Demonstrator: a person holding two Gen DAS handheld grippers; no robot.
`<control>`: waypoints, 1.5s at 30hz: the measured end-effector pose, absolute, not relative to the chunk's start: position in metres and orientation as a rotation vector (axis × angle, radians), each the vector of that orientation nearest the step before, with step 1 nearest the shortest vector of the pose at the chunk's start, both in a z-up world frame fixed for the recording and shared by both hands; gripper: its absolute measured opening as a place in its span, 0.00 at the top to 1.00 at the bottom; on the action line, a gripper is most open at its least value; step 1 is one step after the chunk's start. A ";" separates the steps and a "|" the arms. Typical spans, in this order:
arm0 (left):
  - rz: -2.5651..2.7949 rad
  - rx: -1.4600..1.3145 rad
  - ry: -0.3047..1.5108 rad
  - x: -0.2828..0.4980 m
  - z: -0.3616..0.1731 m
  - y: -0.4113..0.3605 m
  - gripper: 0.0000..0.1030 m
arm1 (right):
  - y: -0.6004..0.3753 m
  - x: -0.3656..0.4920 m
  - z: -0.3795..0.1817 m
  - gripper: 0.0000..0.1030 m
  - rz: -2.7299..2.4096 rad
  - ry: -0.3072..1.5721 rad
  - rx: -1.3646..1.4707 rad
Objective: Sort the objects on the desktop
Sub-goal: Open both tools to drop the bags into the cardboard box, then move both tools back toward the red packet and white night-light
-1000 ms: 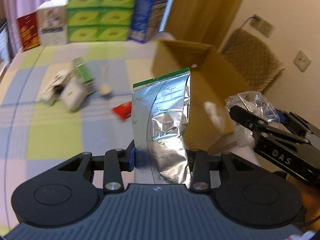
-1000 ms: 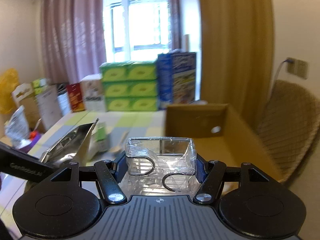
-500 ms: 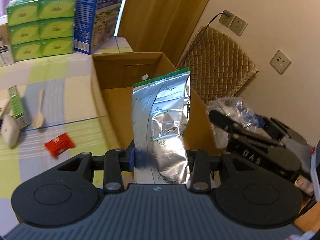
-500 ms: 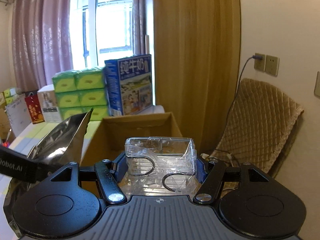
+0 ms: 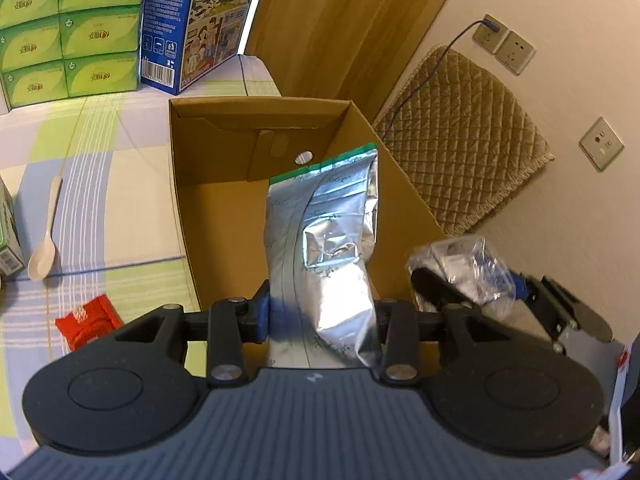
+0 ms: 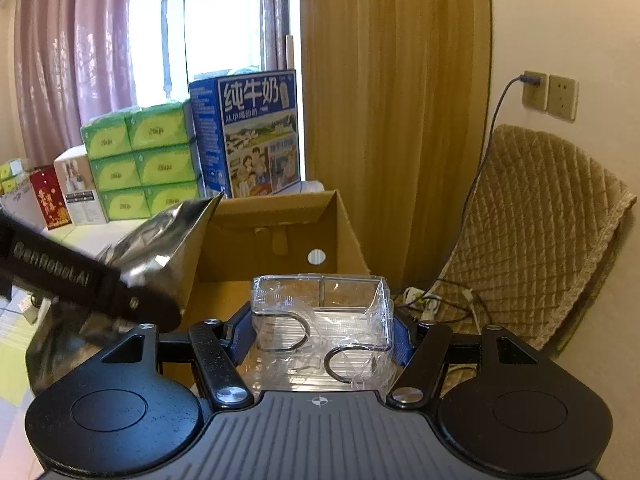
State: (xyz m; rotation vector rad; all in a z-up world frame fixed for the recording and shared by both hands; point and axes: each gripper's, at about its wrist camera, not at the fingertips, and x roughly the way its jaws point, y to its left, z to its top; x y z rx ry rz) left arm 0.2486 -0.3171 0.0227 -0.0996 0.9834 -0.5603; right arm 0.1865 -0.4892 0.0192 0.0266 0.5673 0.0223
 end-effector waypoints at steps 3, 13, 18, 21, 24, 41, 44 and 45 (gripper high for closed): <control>-0.537 -0.107 0.973 0.254 0.021 -0.313 0.65 | -0.487 0.191 0.016 0.39 0.031 0.576 0.025; -0.516 -0.133 0.911 0.237 0.035 -0.278 0.62 | -0.478 0.196 0.010 0.29 0.066 0.588 0.047; -0.495 -0.152 0.895 0.223 0.042 -0.252 0.58 | -0.475 0.186 0.022 0.26 0.054 0.559 0.060; -0.464 -0.154 0.886 0.211 0.043 -0.233 0.53 | -0.472 0.177 0.031 0.23 0.054 0.546 0.070; -0.435 -0.141 0.891 0.198 0.040 -0.211 0.49 | -0.463 0.166 0.043 0.19 0.070 0.525 0.058; -0.201 -0.136 0.905 0.140 0.023 -0.089 0.27 | -0.354 0.108 0.061 0.10 0.279 0.511 0.086; -0.174 -0.137 0.909 0.134 0.020 -0.073 0.26 | -0.334 0.105 0.053 0.10 0.315 0.534 0.064; -0.166 -0.133 0.909 0.132 0.019 -0.068 0.26 | -0.329 0.105 0.050 0.09 0.325 0.541 0.054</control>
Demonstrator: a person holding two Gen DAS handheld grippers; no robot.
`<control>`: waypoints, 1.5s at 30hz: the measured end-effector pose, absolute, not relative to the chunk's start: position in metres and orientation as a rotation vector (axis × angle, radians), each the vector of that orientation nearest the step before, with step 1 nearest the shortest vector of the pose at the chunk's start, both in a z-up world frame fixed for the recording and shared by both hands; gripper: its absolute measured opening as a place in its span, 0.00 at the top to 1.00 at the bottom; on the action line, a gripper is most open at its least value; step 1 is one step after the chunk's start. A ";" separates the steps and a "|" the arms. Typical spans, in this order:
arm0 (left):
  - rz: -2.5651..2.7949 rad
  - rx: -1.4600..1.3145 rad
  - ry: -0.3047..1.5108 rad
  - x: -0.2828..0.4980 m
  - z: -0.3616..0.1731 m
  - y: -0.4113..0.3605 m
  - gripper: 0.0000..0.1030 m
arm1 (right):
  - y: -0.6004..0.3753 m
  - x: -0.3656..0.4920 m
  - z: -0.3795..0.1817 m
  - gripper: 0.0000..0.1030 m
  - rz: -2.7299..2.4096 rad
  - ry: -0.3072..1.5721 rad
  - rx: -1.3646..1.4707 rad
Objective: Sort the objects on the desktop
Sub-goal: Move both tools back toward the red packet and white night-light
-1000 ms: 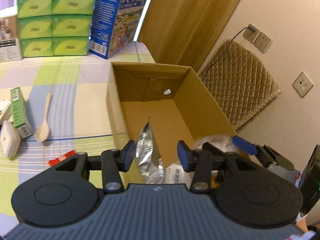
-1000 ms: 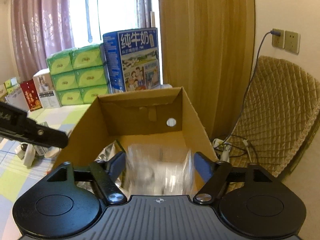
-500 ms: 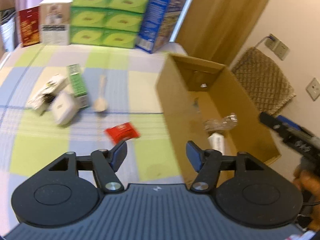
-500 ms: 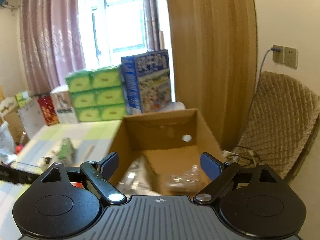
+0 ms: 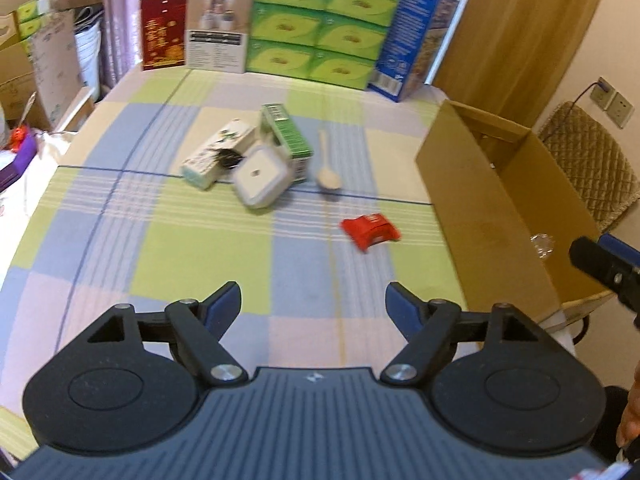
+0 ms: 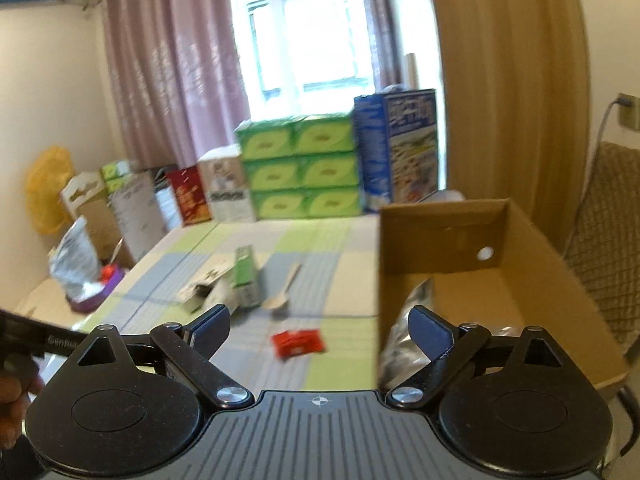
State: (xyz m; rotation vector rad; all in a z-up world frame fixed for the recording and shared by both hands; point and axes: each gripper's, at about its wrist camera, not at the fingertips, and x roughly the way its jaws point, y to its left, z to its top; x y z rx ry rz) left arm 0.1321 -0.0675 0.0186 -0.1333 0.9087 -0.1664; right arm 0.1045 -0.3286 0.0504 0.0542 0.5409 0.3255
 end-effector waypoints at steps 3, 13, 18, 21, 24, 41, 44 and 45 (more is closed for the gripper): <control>-0.133 -0.109 0.907 0.128 0.015 -0.056 0.23 | -0.313 0.104 0.043 0.09 0.352 0.547 0.029; -0.059 -0.066 0.924 0.134 -0.005 -0.024 0.19 | -0.274 0.121 0.017 0.09 0.399 0.574 -0.038; -0.051 -0.057 0.942 0.143 -0.017 -0.016 0.19 | -0.264 0.138 0.000 0.09 0.403 0.603 -0.051; -0.056 -0.062 0.956 0.151 -0.025 -0.012 0.19 | -0.260 0.150 -0.011 0.09 0.404 0.624 -0.059; -0.058 -0.049 0.961 0.159 -0.032 -0.011 0.19 | -0.259 0.163 -0.021 0.09 0.399 0.644 -0.062; -0.106 0.005 0.990 0.213 -0.066 -0.024 0.19 | -0.259 0.223 -0.066 0.09 0.350 0.714 -0.081; -0.115 0.012 0.991 0.219 -0.070 -0.027 0.19 | -0.258 0.231 -0.073 0.09 0.348 0.727 -0.082; -0.117 0.014 0.992 0.221 -0.071 -0.027 0.19 | -0.258 0.233 -0.075 0.09 0.347 0.731 -0.082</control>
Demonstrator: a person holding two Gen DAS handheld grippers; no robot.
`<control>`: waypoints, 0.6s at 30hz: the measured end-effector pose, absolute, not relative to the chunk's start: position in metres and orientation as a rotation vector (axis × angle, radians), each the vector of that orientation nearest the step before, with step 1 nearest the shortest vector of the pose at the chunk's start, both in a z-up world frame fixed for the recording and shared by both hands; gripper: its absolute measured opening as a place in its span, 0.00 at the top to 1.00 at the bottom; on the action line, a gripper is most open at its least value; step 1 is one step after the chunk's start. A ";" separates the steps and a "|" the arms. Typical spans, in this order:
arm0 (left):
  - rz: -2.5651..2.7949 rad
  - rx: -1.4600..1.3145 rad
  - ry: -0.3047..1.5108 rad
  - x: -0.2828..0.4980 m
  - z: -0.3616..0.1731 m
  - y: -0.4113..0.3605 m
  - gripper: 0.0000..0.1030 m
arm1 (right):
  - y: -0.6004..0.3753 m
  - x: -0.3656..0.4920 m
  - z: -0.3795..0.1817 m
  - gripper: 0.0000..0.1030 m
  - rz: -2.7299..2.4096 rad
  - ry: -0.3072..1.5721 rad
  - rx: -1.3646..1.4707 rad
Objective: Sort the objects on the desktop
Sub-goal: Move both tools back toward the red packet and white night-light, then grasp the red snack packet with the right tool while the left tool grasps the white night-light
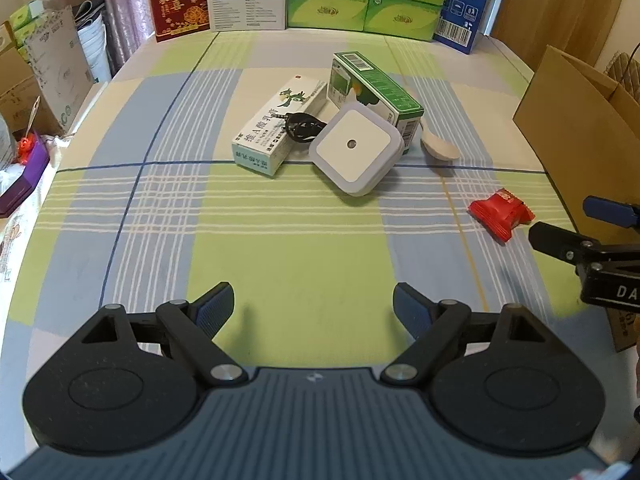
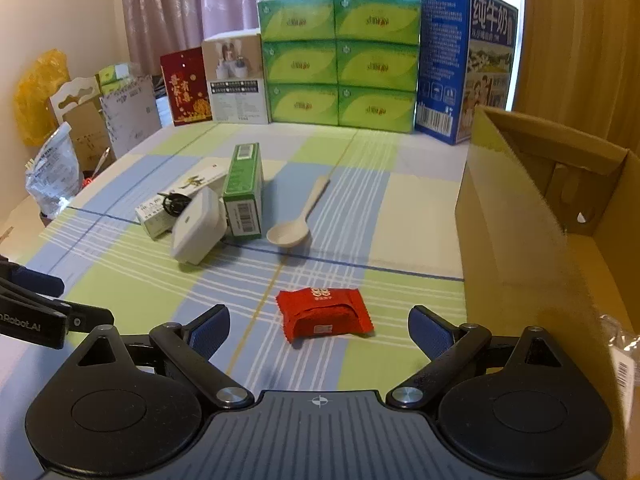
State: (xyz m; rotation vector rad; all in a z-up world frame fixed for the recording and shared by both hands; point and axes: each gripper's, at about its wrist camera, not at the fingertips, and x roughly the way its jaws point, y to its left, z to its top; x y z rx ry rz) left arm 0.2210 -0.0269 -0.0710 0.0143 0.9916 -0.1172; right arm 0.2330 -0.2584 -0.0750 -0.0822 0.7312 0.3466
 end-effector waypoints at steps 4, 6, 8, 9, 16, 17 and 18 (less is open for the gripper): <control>-0.122 0.011 1.001 0.228 -0.077 -0.026 0.19 | -0.258 0.241 -0.083 0.09 0.342 0.745 -0.086; -0.123 0.007 1.006 0.230 -0.080 -0.025 0.19 | -0.258 0.244 -0.087 0.09 0.341 0.753 -0.079; -0.127 0.004 1.007 0.231 -0.081 -0.023 0.19 | -0.260 0.248 -0.091 0.09 0.337 0.766 -0.064; -0.133 0.002 1.005 0.232 -0.082 -0.022 0.19 | -0.259 0.249 -0.092 0.09 0.335 0.769 -0.062; -0.141 0.005 0.999 0.237 -0.083 -0.017 0.19 | -0.259 0.257 -0.099 0.10 0.320 0.782 -0.061; -0.142 0.004 0.997 0.238 -0.083 -0.016 0.19 | -0.258 0.258 -0.100 0.10 0.319 0.782 -0.065; -0.146 0.003 0.995 0.239 -0.083 -0.016 0.19 | -0.257 0.259 -0.101 0.10 0.319 0.779 -0.070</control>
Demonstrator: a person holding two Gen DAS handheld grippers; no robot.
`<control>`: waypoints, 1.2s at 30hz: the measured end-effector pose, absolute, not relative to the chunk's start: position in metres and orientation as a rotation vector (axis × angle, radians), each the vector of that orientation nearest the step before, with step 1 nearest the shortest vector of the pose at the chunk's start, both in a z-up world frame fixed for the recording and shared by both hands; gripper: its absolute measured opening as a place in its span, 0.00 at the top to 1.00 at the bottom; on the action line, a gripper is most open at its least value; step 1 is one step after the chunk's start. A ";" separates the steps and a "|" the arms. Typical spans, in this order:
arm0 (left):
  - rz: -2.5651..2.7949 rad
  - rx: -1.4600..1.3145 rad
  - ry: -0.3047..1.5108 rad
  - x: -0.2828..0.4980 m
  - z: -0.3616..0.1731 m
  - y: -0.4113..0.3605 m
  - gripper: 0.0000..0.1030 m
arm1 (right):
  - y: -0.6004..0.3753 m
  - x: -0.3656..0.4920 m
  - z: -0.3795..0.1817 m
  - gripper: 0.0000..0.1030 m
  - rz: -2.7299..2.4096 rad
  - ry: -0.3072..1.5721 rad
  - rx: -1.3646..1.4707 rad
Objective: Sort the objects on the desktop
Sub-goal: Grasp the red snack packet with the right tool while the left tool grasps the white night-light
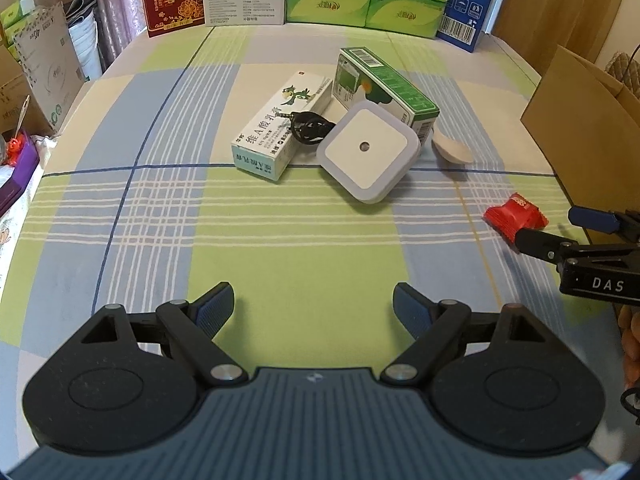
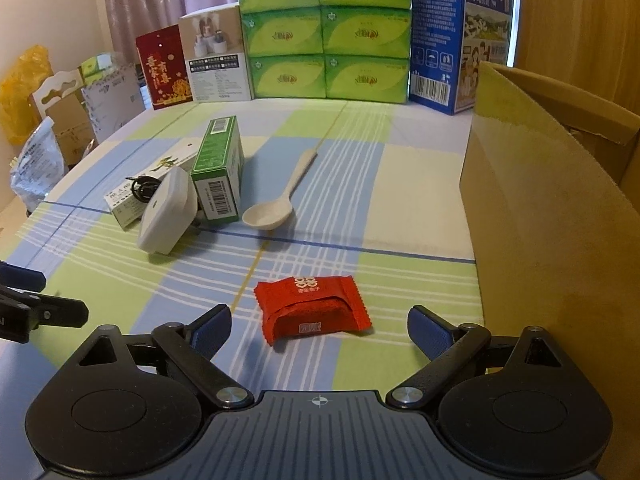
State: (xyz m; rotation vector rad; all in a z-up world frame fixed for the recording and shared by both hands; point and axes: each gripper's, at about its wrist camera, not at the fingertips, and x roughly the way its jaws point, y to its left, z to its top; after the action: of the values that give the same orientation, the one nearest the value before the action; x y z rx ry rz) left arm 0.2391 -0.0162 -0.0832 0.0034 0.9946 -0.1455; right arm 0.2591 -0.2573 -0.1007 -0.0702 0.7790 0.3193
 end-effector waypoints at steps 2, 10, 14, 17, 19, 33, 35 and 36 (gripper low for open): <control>-0.156 0.004 0.987 0.242 -0.083 -0.017 0.19 | -0.255 0.262 -0.102 0.11 0.325 0.771 -0.087; -0.213 0.012 0.951 0.255 -0.084 -0.028 0.19 | -0.250 0.274 -0.115 0.33 0.332 0.797 -0.107; -0.219 0.011 0.941 0.263 -0.085 -0.031 0.19 | -0.244 0.274 -0.117 0.45 0.346 0.780 -0.133; -0.231 0.022 0.926 0.268 -0.086 -0.033 0.20 | -0.239 0.274 -0.115 0.58 0.352 0.767 -0.153; -0.243 0.042 0.917 0.272 -0.088 -0.035 0.21 | -0.239 0.274 -0.114 0.59 0.351 0.765 -0.143; -0.387 0.202 0.792 0.304 -0.099 -0.062 0.25 | -0.246 0.277 -0.102 0.61 0.329 0.744 -0.095; -0.393 0.213 0.777 0.310 -0.101 -0.062 0.25 | -0.247 0.277 -0.102 0.61 0.327 0.745 -0.091; -0.400 0.208 0.769 0.312 -0.101 -0.061 0.25 | -0.247 0.277 -0.101 0.61 0.327 0.745 -0.089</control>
State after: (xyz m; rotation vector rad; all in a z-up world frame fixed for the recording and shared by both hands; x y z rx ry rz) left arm 0.3115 -0.0612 -0.1011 0.2082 0.7695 -0.4000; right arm 0.2770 -0.2468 -0.1015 -0.0890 0.7454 0.3271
